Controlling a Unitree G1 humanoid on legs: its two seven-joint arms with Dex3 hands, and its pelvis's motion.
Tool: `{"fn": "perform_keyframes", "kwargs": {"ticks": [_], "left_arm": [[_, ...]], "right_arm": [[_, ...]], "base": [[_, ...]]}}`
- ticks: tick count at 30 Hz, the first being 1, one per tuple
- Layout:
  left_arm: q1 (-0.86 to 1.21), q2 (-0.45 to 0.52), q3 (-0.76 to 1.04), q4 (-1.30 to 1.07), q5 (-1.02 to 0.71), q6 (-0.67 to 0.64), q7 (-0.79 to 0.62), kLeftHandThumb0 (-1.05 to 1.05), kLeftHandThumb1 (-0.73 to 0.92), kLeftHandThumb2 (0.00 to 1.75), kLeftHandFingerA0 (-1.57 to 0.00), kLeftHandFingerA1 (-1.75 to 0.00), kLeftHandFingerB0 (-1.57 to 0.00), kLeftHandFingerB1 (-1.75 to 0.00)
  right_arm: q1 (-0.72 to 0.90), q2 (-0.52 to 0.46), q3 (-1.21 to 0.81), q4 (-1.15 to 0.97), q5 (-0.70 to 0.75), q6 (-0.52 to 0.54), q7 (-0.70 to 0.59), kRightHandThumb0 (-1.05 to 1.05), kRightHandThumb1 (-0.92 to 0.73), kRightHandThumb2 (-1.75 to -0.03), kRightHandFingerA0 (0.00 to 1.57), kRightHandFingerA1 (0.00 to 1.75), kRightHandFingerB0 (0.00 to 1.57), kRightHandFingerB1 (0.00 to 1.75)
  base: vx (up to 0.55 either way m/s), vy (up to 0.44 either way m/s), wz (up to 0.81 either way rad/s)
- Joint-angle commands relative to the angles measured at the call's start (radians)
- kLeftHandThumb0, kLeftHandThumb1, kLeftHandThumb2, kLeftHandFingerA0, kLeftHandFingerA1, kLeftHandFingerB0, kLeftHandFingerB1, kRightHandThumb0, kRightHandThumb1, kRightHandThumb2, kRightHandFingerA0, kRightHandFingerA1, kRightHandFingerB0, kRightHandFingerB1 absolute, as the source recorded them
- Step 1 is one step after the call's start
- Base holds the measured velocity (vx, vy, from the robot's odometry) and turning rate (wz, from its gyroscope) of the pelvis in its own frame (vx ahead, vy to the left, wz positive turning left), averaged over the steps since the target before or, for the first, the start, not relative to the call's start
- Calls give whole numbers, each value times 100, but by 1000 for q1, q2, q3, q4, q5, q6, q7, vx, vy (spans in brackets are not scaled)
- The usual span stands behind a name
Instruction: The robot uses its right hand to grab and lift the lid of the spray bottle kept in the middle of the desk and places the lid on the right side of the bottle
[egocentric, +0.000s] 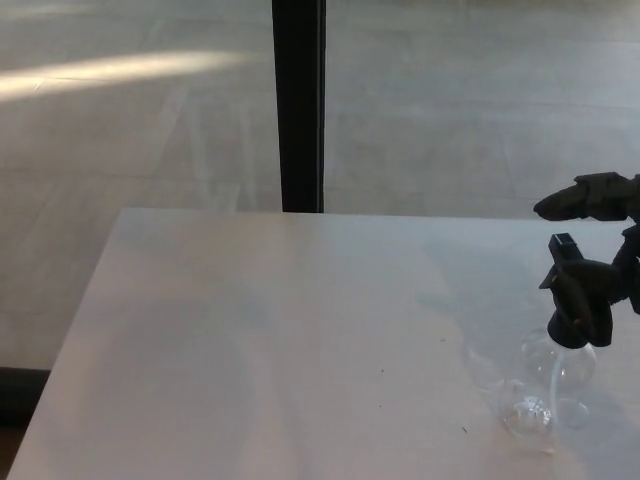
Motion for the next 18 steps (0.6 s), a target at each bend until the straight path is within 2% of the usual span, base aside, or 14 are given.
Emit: {"fn": "perform_keyframes", "kwargs": {"ticks": [1, 18], "left_arm": [[10, 16, -1, -4, -12, -27, -10, -60, 65, 59, -64, -57, -52, -47], [8, 18, -2, -6, -11, -29, -11, -60, 65, 59, -64, -57, -52, -47]], "right_arm": [[-53, -85, 45, -69, -64, 114, 124, -91, -84, -66, 78, 109, 33, 32], [-48, -73, 31, -87, -97, 144, 158, -91, -84, -66, 78, 109, 33, 32]], "base": [[0, 0, 0], [0, 0, 0]]}}
